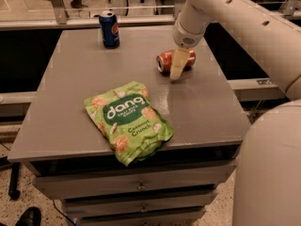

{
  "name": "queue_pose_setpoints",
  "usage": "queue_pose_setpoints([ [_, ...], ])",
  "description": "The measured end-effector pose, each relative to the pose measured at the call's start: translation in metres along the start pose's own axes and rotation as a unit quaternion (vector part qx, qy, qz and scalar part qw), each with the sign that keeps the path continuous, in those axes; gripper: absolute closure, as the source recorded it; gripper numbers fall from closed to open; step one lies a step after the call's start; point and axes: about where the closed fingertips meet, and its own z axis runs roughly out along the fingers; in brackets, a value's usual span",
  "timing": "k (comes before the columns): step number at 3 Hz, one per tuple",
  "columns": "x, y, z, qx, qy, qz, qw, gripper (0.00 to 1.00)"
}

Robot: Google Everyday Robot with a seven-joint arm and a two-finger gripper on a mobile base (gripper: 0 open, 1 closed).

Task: Place coke can upright

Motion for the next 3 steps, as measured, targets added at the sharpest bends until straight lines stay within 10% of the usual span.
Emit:
queue_pose_setpoints([
  [3,-0.012,0.0089,0.0138,-0.036,0.004,-0.008,0.9993,0.61],
])
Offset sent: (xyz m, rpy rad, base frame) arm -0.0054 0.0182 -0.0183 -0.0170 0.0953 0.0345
